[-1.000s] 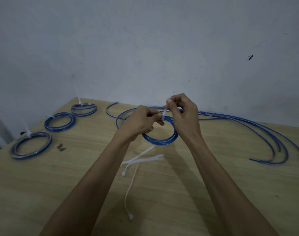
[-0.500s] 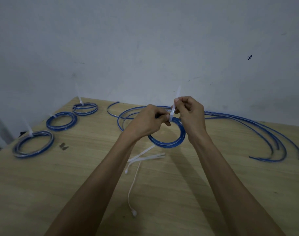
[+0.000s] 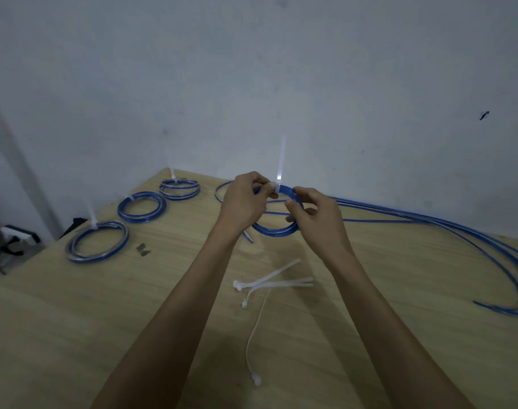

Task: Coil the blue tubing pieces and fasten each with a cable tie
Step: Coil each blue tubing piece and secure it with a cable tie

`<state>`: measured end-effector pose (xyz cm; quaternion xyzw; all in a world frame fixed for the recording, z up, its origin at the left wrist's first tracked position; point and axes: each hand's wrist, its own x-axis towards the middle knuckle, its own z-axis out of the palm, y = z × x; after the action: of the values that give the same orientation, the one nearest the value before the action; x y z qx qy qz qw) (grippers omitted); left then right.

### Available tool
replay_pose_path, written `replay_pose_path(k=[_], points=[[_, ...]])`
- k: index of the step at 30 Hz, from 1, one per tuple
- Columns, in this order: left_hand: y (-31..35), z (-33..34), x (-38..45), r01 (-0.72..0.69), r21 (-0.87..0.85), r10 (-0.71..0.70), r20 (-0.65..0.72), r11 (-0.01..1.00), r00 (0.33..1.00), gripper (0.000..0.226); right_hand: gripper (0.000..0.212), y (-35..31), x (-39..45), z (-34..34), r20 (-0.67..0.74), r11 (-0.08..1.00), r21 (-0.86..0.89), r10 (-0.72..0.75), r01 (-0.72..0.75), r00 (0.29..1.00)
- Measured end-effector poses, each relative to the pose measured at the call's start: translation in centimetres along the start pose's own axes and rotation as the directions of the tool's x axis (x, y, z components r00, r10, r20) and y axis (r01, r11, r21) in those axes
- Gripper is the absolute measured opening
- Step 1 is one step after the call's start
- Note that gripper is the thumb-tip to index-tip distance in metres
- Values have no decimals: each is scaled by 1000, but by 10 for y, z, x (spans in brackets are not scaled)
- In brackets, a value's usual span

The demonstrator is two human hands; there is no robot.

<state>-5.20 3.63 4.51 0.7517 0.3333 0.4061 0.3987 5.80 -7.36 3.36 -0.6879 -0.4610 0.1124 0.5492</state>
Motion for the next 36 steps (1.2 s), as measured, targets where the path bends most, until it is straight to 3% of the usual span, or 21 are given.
replay_pose_path(k=[4,8,17,23,29,33,36], points=[[-23,-21,11,7,-68,-19,-177,998,984,17,52,-12,4,38,94,984,106,132,-141,987],[-60,-59,29,89,-106,-119,-322,990,939,12,29,-25,23,88,164,975,130,156,-178,974],[-128,-136,92,258,60,-222,-345,964,912,39,21,-30,113,201,209,940,160,266,-301,941],[-167,-156,129,261,185,-169,-405,947,899,26,15,-16,154,245,199,948,40,301,-315,933],[-198,-150,141,310,462,-143,-361,831,921,20,15,1,155,261,247,964,-117,262,-239,933],[-211,-147,138,309,671,-89,-342,674,936,19,15,6,150,263,256,968,-174,219,-178,941],[-210,-150,137,298,673,-78,-337,677,938,29,25,3,147,260,256,973,-181,189,-145,948]])
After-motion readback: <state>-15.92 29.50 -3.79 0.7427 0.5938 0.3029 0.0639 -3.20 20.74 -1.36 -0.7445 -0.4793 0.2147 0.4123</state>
